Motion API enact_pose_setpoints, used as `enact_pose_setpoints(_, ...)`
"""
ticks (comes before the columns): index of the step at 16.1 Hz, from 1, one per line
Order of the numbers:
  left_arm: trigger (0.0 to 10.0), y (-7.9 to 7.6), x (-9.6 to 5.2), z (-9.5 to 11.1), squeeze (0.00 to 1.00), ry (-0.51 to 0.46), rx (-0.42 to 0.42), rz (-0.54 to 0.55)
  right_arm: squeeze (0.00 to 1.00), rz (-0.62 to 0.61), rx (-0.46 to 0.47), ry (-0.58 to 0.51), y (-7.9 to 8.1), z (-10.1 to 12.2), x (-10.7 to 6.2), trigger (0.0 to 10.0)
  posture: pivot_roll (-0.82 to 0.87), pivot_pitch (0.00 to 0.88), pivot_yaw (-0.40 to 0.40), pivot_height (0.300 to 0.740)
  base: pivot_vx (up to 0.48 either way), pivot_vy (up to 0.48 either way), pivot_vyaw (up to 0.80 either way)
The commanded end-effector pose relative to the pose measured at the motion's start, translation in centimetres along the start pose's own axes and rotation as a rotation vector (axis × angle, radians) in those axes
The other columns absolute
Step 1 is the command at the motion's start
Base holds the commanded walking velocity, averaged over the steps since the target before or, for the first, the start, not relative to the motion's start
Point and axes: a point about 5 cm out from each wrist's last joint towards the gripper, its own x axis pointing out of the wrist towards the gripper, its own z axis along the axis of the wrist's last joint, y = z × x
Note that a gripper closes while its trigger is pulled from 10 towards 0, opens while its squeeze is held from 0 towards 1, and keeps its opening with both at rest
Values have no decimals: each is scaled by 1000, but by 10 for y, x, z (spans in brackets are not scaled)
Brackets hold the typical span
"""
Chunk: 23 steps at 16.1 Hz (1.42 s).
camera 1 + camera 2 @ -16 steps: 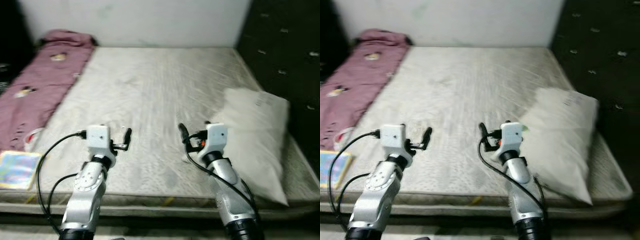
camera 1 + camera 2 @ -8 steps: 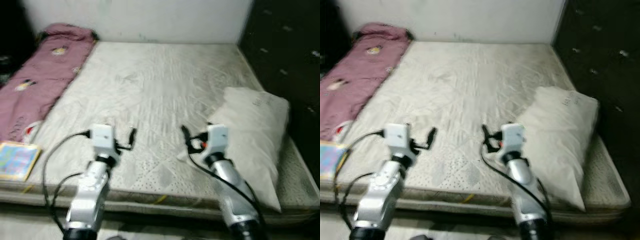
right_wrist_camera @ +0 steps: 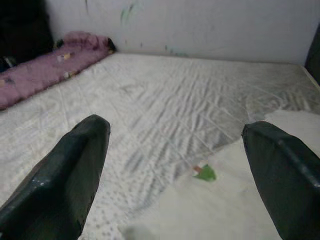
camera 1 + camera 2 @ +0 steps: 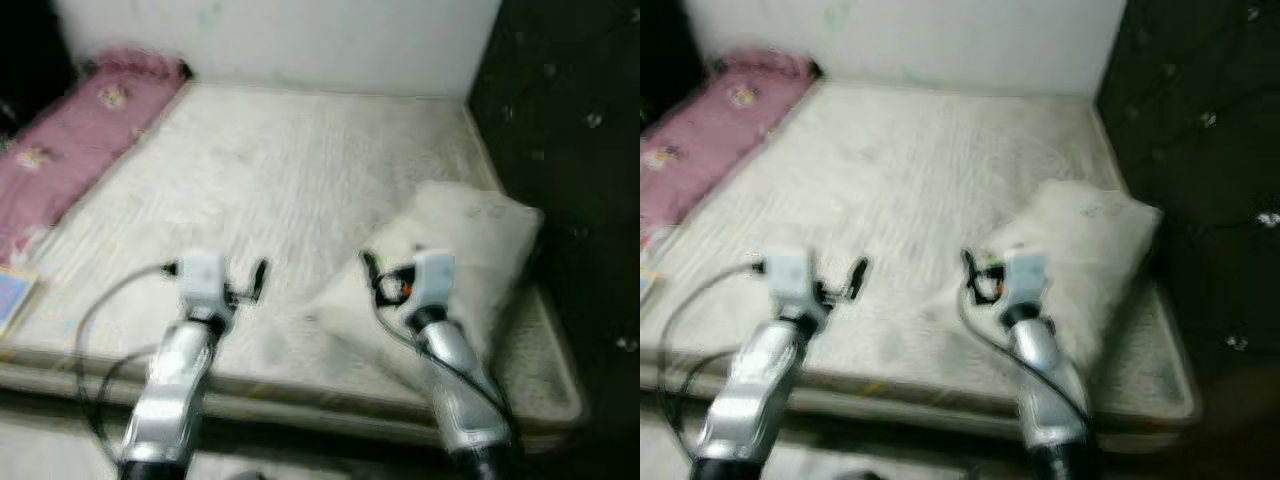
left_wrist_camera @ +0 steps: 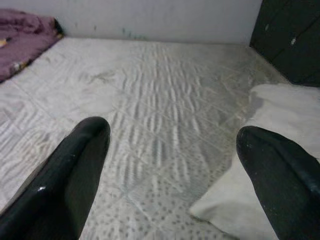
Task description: Clean up the room
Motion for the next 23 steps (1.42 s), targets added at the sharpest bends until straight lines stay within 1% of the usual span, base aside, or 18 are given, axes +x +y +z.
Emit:
enact_pose_setpoints(1,10000,-3,3,4,0,-12,6,-4,0,-3,-16,-9,-4,3,1,10000,-27,0,20,740,0,-409,0)
enact_pose_setpoints(6,10000,-3,3,4,0,-10,5,-4,0,-5,-16,-13,-4,3,1,10000,-25,0,21,740,0,-347,0)
enact_pose_setpoints(13,10000,-1,2,4,0,-14,-14,9,0,-11,-7,-13,-5,3,1,10000,-25,0,22,740,0,0,0)
enact_pose_setpoints(15,10000,0,3,4,0,-14,-17,13,0,-17,-3,-10,-6,3,1,10000,-26,0,22,740,0,0,-550)
enact_pose_setpoints(18,10000,-1,5,2,0,-7,-20,12,0,-23,-6,-16,-6,3,2,10000,-36,0,39,740,0,0,0)
enact_pose_setpoints(19,10000,0,6,2,0,-6,-24,18,0,-24,-5,-18,-6,3,2,10000,-36,0,39,740,0,0,0)
enact_pose_setpoints(20,10000,2,6,2,0,-10,-22,49,0,-23,-8,-20,-6,3,3,10000,-30,0,42,740,0,0,0)
enact_pose_setpoints(23,10000,7,2,0,0,-9,-24,119,0,11,-23,-9,-4,1,5,10000,4,0,-4,740,0,0,0)
